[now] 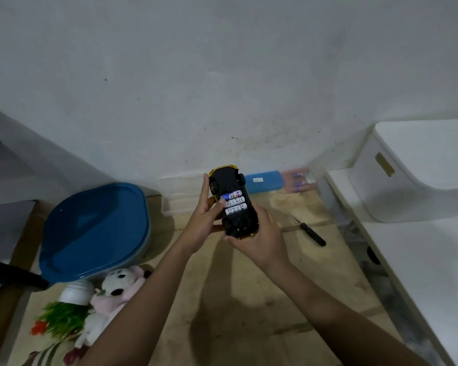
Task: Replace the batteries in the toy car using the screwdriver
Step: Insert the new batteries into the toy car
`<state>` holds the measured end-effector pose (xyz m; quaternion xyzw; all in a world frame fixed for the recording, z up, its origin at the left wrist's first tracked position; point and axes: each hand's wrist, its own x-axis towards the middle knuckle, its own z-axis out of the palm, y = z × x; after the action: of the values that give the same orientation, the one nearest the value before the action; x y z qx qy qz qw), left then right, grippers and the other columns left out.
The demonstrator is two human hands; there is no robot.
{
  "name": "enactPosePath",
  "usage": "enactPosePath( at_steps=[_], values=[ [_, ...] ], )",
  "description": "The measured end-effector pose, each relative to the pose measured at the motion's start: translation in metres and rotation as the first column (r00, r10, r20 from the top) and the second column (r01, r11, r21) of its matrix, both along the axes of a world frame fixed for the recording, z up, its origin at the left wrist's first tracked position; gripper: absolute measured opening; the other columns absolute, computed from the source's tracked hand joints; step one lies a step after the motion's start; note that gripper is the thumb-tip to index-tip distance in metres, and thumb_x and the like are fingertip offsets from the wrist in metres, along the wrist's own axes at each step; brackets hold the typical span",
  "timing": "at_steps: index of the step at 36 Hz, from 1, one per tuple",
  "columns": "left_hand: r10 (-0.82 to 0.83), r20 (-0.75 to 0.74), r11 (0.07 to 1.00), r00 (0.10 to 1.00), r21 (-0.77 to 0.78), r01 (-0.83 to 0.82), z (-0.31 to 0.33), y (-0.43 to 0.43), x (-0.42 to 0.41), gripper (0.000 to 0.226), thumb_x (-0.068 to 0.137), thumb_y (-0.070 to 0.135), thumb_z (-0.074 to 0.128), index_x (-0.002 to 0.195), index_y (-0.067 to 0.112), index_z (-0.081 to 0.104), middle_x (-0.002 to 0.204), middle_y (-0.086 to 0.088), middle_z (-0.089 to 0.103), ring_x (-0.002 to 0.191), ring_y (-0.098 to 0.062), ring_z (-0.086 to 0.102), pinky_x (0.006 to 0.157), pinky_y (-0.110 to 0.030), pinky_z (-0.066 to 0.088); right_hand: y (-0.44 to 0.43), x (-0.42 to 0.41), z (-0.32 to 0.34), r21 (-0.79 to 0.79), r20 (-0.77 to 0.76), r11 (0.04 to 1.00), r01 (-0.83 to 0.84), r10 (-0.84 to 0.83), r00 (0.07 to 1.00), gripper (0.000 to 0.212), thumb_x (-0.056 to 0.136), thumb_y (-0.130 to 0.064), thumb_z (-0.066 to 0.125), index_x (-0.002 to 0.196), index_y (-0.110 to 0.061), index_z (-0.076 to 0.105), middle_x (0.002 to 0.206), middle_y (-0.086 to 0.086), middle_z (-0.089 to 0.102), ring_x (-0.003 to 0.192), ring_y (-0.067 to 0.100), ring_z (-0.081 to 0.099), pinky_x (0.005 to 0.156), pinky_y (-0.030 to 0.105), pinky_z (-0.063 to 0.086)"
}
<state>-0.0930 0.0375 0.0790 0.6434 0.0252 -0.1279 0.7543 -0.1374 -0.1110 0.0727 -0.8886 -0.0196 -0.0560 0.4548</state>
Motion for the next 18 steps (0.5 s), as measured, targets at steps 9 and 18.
enactPosePath(
  at_steps=[9, 18],
  values=[
    [0.076, -0.085, 0.997, 0.994, -0.023, -0.078, -0.032, -0.012, 0.002, 0.067, 0.097, 0.015, 0.047, 0.141, 0.054, 0.014, 0.131, -0.006, 0.053, 0.102, -0.018, 0.065, 0.079, -0.042, 0.055, -0.030, 0.006, -0.032, 0.143, -0.171, 0.978, -0.149, 0.173, 0.970, 0.075, 0.073, -0.032, 0.077, 0.136, -0.018, 0.040, 0.123, -0.002, 0.048, 0.110, 0.009, 0.050, 0.093, 0.025, 0.046],
    [0.139, -0.149, 0.990, 0.979, -0.008, -0.141, -0.054, -0.005, -0.007, 0.068, 0.097, 0.009, 0.044, 0.143, 0.049, 0.013, 0.137, -0.003, 0.049, 0.109, -0.024, 0.060, 0.084, -0.048, 0.051, -0.102, 0.011, -0.091, -0.006, -0.326, 0.996, 0.093, -0.090, 0.941, 0.042, 0.078, -0.018, 0.072, 0.117, -0.018, 0.056, 0.122, 0.006, 0.046, 0.105, 0.023, 0.057, 0.095, 0.035, 0.049]
  ],
)
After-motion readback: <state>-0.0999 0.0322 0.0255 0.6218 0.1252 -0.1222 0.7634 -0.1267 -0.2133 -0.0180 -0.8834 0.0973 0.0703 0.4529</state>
